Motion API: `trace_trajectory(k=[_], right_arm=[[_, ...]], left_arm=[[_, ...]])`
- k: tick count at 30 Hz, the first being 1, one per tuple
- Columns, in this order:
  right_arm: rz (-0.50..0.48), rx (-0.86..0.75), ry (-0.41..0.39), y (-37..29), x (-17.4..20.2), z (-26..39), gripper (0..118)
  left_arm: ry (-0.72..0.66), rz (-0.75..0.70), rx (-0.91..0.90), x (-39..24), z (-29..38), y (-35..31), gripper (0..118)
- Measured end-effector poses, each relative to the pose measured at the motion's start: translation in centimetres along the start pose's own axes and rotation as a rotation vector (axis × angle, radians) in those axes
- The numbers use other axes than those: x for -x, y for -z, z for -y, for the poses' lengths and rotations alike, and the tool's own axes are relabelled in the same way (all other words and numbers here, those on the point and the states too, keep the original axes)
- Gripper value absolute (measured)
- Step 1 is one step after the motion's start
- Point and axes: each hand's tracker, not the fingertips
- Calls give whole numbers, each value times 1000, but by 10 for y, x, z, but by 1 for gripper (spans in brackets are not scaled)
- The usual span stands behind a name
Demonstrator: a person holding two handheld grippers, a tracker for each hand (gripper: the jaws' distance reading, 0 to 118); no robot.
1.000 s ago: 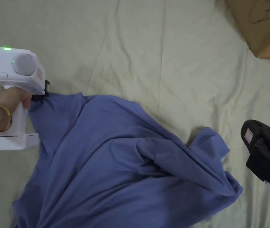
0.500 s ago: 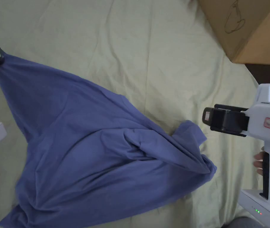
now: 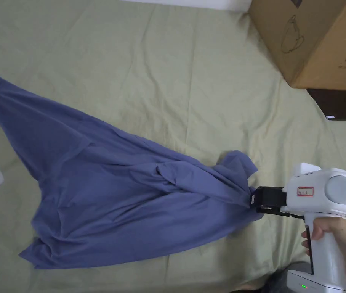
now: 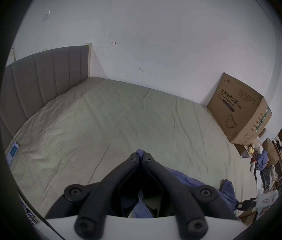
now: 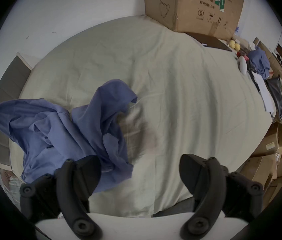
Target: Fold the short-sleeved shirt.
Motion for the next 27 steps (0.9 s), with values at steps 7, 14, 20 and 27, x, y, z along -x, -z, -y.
trace_trajectory(k=[7,14,20,27], right_arm=[[-89,-7,34,17,5,10,1],[-200,-126,86,-53,4,3,0],[-199,-209,8,-101,8,-21,0],[-294,-458,21,-175,4,-62,0]], left_arm=[[-16,-13,13,0,6,-8,0],[-85,0,-21,5,-11,-23,0],[-77,11,-77,5,-35,-47,0],[-108,47,-235,8,-92,-102,0]])
